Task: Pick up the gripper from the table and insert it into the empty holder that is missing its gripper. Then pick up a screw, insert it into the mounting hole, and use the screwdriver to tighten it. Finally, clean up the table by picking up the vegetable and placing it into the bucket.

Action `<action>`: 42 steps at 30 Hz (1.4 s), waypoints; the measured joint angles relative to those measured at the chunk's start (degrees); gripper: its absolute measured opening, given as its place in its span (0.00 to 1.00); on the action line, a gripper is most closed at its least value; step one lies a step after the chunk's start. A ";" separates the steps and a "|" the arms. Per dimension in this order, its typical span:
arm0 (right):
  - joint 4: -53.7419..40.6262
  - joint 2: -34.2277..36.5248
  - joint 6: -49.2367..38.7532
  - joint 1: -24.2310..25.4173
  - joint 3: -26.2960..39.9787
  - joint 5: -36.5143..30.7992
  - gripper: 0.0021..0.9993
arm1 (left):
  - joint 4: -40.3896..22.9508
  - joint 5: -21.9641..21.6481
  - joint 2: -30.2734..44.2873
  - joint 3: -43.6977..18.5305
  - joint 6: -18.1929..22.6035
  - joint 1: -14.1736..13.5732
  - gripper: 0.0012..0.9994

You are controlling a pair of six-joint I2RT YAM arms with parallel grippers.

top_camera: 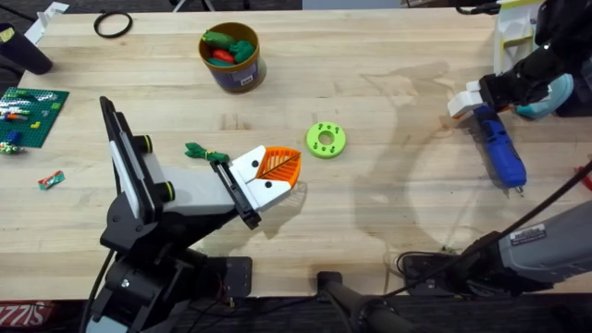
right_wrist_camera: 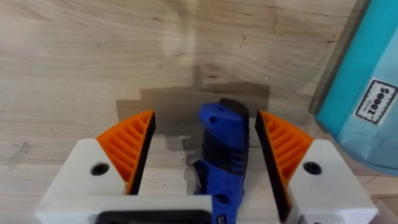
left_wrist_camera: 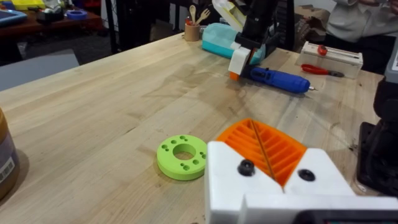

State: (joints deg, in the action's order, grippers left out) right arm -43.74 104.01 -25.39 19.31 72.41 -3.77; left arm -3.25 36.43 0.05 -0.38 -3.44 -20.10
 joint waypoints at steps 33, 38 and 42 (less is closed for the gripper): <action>-7.28 -0.52 -6.25 4.58 -3.85 -0.41 0.98 | 0.04 -0.18 -0.02 0.00 0.00 0.00 0.02; -6.50 -0.53 -7.24 4.48 -3.93 -0.50 0.98 | 0.04 -0.18 -0.02 0.00 0.00 0.00 0.02; -6.07 -0.55 -7.83 4.48 -3.96 -0.44 0.96 | 0.04 -0.20 -0.02 0.00 0.00 0.00 0.02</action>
State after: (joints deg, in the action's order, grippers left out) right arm -49.81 103.46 -33.22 23.79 68.45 -4.21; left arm -3.20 36.24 0.03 -0.38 -3.44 -20.10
